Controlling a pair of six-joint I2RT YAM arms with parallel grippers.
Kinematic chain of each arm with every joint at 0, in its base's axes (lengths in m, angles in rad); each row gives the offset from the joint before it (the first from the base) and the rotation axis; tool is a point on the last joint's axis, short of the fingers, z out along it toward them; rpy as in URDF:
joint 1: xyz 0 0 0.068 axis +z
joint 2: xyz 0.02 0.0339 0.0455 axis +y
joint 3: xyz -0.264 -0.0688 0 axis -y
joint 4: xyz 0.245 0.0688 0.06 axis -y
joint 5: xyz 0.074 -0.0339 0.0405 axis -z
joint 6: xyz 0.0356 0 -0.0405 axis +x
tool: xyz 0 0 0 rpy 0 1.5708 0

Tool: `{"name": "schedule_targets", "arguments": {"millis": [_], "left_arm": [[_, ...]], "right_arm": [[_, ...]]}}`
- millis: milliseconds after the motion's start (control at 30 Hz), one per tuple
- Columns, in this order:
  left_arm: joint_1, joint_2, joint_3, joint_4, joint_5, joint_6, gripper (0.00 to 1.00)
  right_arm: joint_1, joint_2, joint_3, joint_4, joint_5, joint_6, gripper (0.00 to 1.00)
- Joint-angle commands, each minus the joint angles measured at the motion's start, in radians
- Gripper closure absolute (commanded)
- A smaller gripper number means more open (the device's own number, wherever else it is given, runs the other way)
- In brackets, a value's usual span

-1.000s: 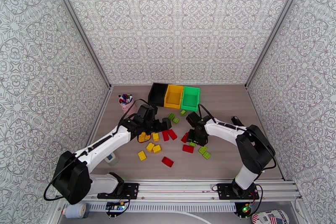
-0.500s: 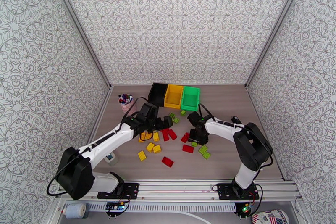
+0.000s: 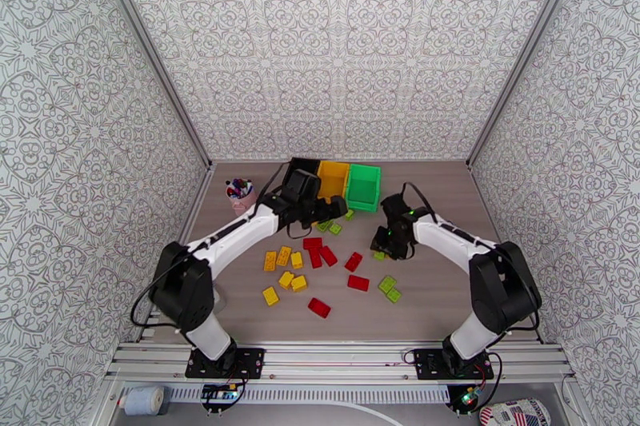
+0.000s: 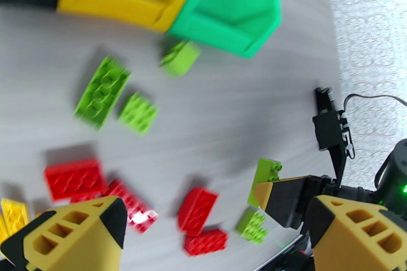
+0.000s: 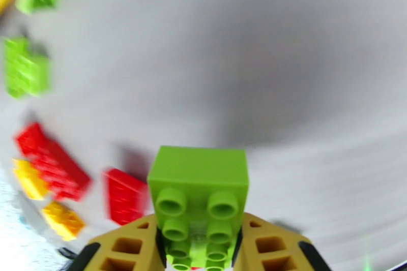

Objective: Sort the legos into containers by color

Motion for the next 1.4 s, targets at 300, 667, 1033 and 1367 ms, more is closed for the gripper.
{"name": "schedule_targets", "arguments": {"millis": [300,667,1033,1367], "left_arm": [[0.088,0.203,0.241,0.115,0.164,-0.145,0.01],[0.146,0.143,0.207,0.067,0.135,-0.108,0.01],[0.146,0.052,0.061,0.049,0.100,-0.092,0.01],[0.118,0.011,0.072,-0.107,-0.039,0.002,0.01]], "right_arm": [[-0.147,0.322,0.405,0.193,-0.278,0.072,0.76],[-0.170,0.627,0.854,0.206,-0.367,0.179,0.65],[-0.170,0.672,0.942,0.144,-0.358,0.162,0.44],[-0.161,0.472,0.787,-0.004,-0.263,0.010,0.43]]}}
